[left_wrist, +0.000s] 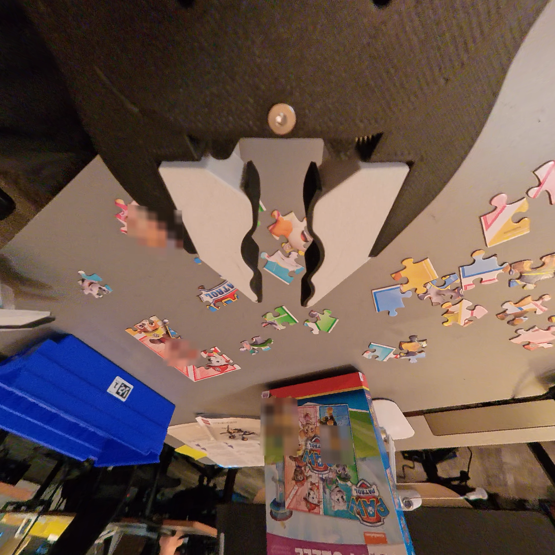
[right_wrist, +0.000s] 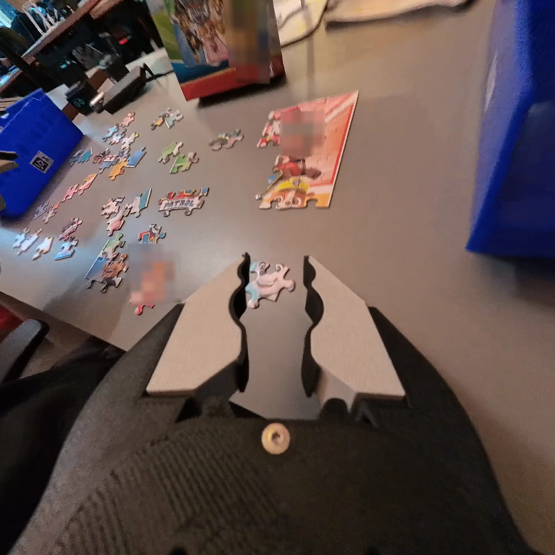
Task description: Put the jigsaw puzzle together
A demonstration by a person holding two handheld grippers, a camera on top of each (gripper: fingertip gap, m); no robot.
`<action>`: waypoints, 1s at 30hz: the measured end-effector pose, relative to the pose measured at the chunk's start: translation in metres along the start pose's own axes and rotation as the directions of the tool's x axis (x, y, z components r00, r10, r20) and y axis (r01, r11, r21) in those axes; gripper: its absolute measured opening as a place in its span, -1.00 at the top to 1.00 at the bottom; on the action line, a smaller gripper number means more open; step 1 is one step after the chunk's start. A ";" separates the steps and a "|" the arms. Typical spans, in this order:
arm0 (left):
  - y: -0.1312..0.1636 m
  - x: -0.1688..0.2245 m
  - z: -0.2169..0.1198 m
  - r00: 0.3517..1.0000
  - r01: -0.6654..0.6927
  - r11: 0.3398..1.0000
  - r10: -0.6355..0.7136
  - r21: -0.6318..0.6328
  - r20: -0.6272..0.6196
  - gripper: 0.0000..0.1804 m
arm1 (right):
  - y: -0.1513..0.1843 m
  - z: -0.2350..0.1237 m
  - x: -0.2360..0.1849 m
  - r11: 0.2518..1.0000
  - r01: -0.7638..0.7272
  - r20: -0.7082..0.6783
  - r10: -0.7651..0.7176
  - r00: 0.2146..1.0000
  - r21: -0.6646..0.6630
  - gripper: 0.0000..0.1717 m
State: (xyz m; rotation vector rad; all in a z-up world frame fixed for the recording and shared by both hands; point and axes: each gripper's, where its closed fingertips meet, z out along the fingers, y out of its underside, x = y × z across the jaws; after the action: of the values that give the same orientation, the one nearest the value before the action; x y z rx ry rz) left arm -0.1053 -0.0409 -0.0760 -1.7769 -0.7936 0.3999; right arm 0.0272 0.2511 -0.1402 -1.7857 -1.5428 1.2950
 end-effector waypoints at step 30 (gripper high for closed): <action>0.058 0.016 0.006 0.985 0.077 0.996 -0.081 -0.037 -0.154 0.51 | -0.001 0.014 -0.002 0.894 0.445 -0.044 -0.443 0.895 0.059 0.47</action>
State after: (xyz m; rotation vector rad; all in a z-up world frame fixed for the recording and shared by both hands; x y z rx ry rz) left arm -0.0789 -0.0361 -0.1302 -1.7748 -0.7598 0.1946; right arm 0.0146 0.2465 -0.1454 -1.2952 -1.7379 1.0722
